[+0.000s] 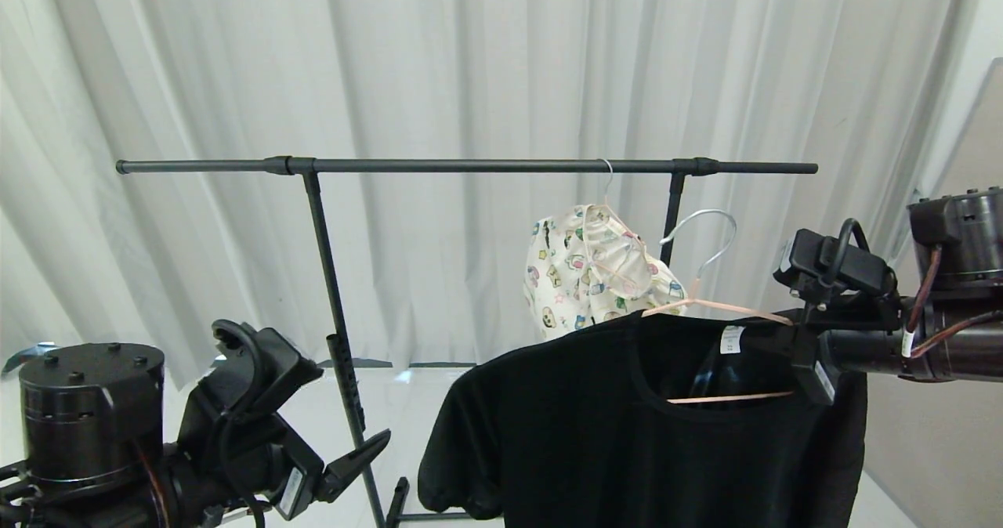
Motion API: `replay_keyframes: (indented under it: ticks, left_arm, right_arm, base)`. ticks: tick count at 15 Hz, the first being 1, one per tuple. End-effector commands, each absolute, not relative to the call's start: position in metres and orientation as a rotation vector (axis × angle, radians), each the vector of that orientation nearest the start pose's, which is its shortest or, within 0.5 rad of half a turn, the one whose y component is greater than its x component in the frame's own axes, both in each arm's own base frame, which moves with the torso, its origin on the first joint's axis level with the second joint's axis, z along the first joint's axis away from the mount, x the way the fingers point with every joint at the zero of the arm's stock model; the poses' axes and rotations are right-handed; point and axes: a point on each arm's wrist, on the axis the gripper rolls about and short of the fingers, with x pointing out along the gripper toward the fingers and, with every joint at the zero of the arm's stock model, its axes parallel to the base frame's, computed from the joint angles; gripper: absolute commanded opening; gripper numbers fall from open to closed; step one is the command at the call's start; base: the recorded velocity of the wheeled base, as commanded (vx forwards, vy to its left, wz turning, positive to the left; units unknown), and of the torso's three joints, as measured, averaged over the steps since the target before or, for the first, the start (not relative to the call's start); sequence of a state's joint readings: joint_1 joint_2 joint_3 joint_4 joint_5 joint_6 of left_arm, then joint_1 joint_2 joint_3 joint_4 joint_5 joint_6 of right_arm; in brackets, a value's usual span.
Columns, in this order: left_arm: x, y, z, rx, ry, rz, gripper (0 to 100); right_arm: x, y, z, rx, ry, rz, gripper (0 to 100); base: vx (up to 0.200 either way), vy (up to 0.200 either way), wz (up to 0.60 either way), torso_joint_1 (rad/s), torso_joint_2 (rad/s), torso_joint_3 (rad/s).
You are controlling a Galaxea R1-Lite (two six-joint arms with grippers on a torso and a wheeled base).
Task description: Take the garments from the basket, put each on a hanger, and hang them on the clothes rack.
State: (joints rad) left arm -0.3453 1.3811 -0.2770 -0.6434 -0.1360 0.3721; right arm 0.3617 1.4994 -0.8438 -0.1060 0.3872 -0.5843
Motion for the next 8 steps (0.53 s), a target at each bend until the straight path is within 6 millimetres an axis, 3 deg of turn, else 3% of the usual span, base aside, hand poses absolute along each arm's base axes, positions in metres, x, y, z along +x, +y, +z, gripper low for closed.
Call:
replay_keyframes:
  ticks: [1,8]
  left_arm:
    - [0.165,-0.068,0.137,0.406,0.313,-0.578,100]
    - [0.156,-0.067,0.156,0.407,0.208,-0.567,100]
  right_arm:
    - [0.229,0.096,0.202,-0.531,0.329,0.863,0]
    - [0.229,0.091,0.201,-0.512,0.422,0.659,0]
  base:
    - [0.000,0.000,0.00,0.000,0.00,0.000]
    - [0.000,0.000,0.00,0.000,0.00,0.000]
